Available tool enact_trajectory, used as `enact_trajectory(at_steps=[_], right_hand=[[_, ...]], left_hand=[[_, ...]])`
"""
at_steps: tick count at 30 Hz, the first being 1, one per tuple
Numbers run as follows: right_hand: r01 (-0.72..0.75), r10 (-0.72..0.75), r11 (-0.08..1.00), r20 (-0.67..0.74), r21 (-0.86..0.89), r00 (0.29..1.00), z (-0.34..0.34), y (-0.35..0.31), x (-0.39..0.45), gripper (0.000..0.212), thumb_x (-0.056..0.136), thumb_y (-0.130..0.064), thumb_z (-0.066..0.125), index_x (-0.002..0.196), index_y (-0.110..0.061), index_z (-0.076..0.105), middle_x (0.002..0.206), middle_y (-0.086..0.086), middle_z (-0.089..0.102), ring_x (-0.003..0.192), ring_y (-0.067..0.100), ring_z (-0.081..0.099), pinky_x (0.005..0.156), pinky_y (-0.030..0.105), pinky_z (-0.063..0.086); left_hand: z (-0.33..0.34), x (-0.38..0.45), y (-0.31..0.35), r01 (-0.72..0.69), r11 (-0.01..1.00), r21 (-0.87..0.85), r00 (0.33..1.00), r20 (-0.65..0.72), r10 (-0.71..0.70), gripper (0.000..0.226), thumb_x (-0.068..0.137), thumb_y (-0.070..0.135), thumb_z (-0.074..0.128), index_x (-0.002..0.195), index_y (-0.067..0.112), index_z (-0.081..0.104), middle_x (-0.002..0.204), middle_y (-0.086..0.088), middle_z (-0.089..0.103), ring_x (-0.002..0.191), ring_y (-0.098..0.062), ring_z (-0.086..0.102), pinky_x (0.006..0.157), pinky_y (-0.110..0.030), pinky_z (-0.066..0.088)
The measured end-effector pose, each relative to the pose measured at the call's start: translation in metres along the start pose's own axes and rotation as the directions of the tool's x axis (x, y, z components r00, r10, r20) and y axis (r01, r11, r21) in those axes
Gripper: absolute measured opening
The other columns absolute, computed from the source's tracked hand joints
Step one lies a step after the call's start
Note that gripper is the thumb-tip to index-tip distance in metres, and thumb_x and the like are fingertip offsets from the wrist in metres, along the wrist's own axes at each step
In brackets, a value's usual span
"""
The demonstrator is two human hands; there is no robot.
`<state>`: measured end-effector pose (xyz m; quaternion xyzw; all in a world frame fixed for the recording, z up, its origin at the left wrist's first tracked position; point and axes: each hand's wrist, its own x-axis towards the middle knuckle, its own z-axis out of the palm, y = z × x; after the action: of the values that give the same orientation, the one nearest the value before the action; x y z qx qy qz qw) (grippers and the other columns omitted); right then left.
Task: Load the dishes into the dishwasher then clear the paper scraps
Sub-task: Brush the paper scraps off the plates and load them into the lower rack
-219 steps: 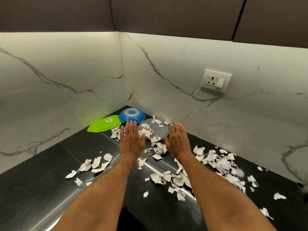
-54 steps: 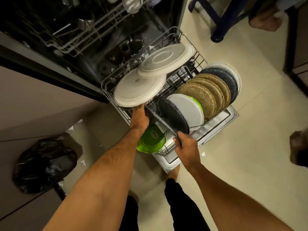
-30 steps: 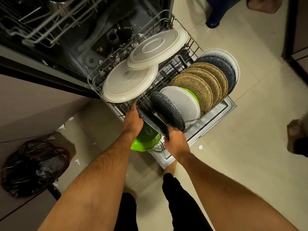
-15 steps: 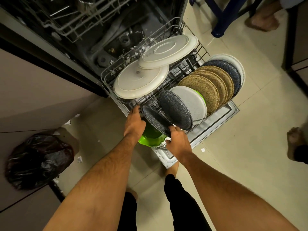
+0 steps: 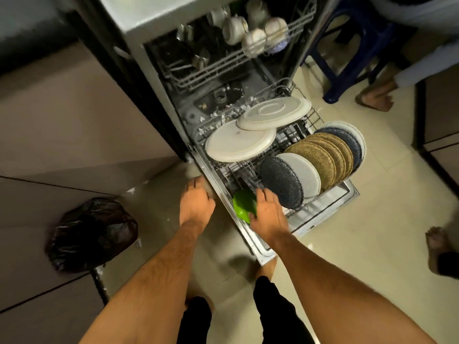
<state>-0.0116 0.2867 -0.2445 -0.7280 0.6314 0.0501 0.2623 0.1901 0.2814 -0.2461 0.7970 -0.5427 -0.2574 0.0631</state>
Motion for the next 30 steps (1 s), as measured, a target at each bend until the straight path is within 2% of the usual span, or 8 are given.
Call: enact_trajectory(at_steps=[4,7,11,15,20,24,30], right_hand=[[0.158,-0.166,0.983,-0.081,-0.096,0.983,-0.030,-0.071,0.000,0.071,0.090,-0.032,0.066,0.149,-0.003,0.036,0.144,0.019,0.042,0.134,0.035,0.040,0.117,0.045,0.034],[0.319,-0.346,0.929,-0.129,-0.188,0.929,-0.053,-0.138,-0.003,0.068,0.093,-0.035,0.062,0.148,-0.004,0.039,0.145,0.020,0.044,0.135,0.036,0.039,0.118,0.047,0.032],[0.508,-0.558,0.816,-0.149,-0.276,0.816,-0.090,-0.246,-0.019,0.067,0.097,-0.035,0.060,0.153,-0.004,0.037,0.155,0.020,0.040,0.144,0.035,0.035,0.122,0.047,0.029],[0.629,-0.724,0.674,-0.173,-0.388,0.668,-0.121,-0.351,-0.032,0.068,0.092,-0.036,0.067,0.148,-0.002,0.045,0.149,0.022,0.047,0.139,0.037,0.045,0.116,0.050,0.038],[0.722,-0.833,0.550,-0.206,-0.420,0.514,-0.156,-0.471,-0.057,0.069,0.087,-0.032,0.074,0.143,0.000,0.050,0.143,0.024,0.052,0.134,0.038,0.049,0.112,0.051,0.043],[0.749,-0.894,0.447,-0.209,-0.490,0.397,-0.180,-0.550,-0.076,0.068,0.084,-0.032,0.078,0.139,0.001,0.054,0.136,0.024,0.056,0.128,0.038,0.053,0.108,0.049,0.046],[0.785,-0.948,0.318,-0.194,-0.531,0.253,-0.206,-0.653,-0.103,0.071,0.090,-0.034,0.072,0.146,0.000,0.046,0.143,0.022,0.050,0.134,0.036,0.046,0.116,0.046,0.039]], left_hand=[[-0.062,-0.026,-0.031,-0.016,0.989,0.144,0.986,-0.164,0.040,0.040,0.092,0.021,0.057,0.127,0.002,0.056,0.125,-0.017,0.060,0.114,-0.036,0.056,0.105,-0.045,0.042],[-0.113,-0.046,-0.063,0.027,0.981,0.191,0.961,-0.275,0.026,0.046,0.094,0.028,0.056,0.131,0.001,0.053,0.128,-0.018,0.059,0.121,-0.035,0.054,0.113,-0.047,0.037],[-0.200,-0.078,-0.115,0.123,0.976,0.178,0.891,-0.452,-0.030,0.058,0.096,0.034,0.055,0.140,-0.003,0.048,0.141,-0.020,0.053,0.135,-0.034,0.046,0.119,-0.047,0.030],[-0.298,-0.102,-0.163,0.188,0.969,0.157,0.793,-0.607,-0.056,0.061,0.097,0.037,0.053,0.143,-0.003,0.046,0.144,-0.020,0.050,0.140,-0.033,0.041,0.120,-0.047,0.028],[-0.405,-0.136,-0.225,0.292,0.953,0.085,0.669,-0.730,-0.140,0.062,0.096,0.036,0.056,0.144,-0.003,0.045,0.144,-0.021,0.050,0.139,-0.033,0.043,0.121,-0.047,0.027],[-0.468,-0.163,-0.271,0.361,0.932,0.031,0.603,-0.771,-0.208,0.064,0.094,0.035,0.060,0.142,-0.004,0.046,0.143,-0.024,0.051,0.136,-0.037,0.045,0.119,-0.048,0.030],[-0.551,-0.201,-0.321,0.399,0.915,-0.054,0.481,-0.838,-0.259,0.065,0.094,0.035,0.061,0.144,-0.001,0.043,0.145,-0.021,0.048,0.139,-0.036,0.042,0.122,-0.046,0.026]])
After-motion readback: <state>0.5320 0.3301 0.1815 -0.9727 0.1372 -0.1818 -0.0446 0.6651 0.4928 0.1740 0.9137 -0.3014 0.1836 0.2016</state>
